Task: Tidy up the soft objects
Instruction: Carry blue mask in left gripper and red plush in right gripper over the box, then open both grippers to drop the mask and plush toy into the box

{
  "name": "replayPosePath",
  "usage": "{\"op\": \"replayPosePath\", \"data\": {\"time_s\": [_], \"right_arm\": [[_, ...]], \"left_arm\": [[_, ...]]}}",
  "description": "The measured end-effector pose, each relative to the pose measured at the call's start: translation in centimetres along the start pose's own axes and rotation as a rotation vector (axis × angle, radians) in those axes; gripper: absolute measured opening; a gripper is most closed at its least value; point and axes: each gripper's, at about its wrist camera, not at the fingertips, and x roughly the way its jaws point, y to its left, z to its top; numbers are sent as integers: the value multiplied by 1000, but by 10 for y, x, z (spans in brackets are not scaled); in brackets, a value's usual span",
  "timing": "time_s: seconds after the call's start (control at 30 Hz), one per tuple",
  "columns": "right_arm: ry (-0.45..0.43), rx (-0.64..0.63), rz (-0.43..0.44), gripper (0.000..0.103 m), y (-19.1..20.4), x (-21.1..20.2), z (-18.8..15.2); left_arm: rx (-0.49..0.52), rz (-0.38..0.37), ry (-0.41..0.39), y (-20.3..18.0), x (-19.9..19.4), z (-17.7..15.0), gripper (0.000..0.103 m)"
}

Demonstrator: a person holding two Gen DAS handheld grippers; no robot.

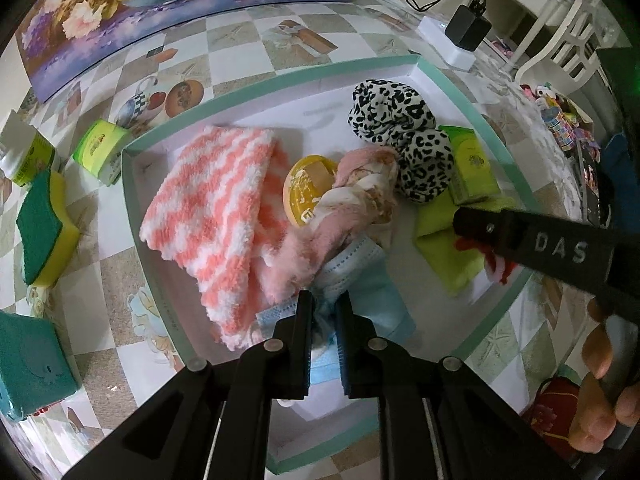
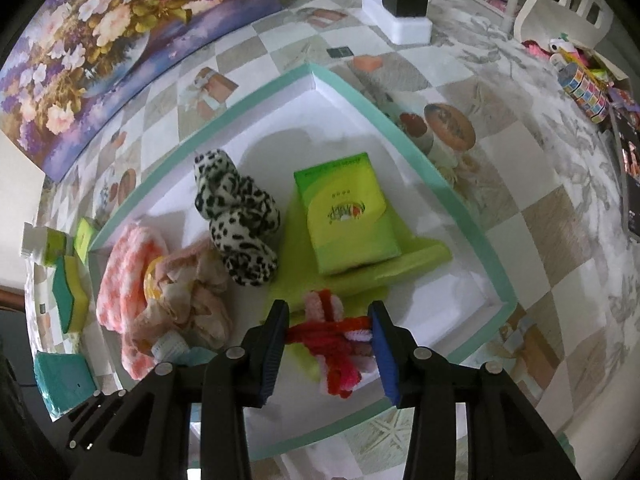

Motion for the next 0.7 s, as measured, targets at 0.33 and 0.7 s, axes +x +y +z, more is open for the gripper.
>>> {"op": "replayPosePath", "data": {"time_s": [0.33,0.7], "right_arm": [[4,-15,-32,55,7,1,-6],[-100,-35,-46,57,17,-46,1]], "left_arm": [[15,5,-1,-3,-5,-1,18],[20,-32,-57,-7,-32,2,32]]}}
